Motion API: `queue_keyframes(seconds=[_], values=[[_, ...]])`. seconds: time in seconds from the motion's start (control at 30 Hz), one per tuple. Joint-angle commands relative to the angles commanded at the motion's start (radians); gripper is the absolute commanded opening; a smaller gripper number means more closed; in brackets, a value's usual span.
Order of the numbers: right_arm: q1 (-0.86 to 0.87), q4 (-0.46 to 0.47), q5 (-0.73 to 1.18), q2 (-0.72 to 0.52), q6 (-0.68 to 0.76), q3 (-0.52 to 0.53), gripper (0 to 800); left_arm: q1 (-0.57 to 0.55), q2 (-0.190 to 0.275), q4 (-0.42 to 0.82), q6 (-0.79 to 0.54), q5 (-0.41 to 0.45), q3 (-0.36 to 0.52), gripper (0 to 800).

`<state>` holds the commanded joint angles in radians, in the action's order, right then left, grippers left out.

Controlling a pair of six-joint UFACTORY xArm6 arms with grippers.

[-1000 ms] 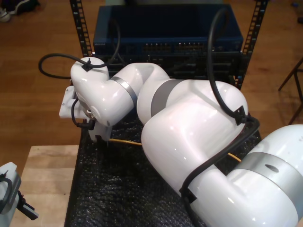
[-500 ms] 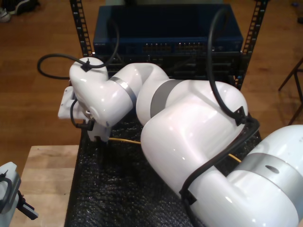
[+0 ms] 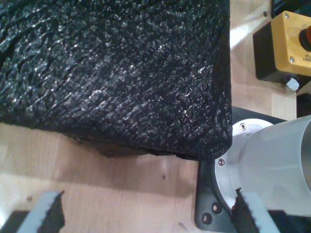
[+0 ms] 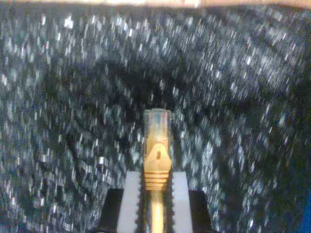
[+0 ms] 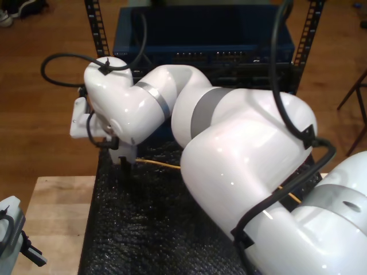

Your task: Grab the cable and plug it in

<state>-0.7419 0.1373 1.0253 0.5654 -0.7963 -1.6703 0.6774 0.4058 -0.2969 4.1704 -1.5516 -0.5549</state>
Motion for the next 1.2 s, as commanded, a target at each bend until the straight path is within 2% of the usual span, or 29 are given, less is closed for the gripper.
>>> queue_keyframes(seconds=[0.13,0.37,0.6,0.77,1.07,1.2], values=[[0.017,-0.04,0.015,-0.038,-0.058,0.017,3,-0.011,-0.003,0.0,0.002,-0.008,0.0,800],[0.091,-0.203,0.017,-0.138,-0.213,0.094,3,-0.044,-0.003,-0.021,0.006,-0.02,-0.025,799],[0.126,-0.221,0.015,-0.259,-0.282,0.236,3,-0.084,-0.014,-0.137,0.006,-0.077,-0.066,798],[0.163,-0.25,0.012,-0.365,-0.324,0.345,3,-0.138,-0.021,-0.206,0.009,-0.08,-0.071,798],[0.241,-0.396,0.014,-0.525,-0.446,0.474,3,-0.273,-0.052,-0.311,0.114,-0.074,-0.097,798],[0.265,-0.422,0.015,-0.583,-0.471,0.519,3,-0.319,-0.054,-0.384,0.135,-0.071,-0.097,798]])
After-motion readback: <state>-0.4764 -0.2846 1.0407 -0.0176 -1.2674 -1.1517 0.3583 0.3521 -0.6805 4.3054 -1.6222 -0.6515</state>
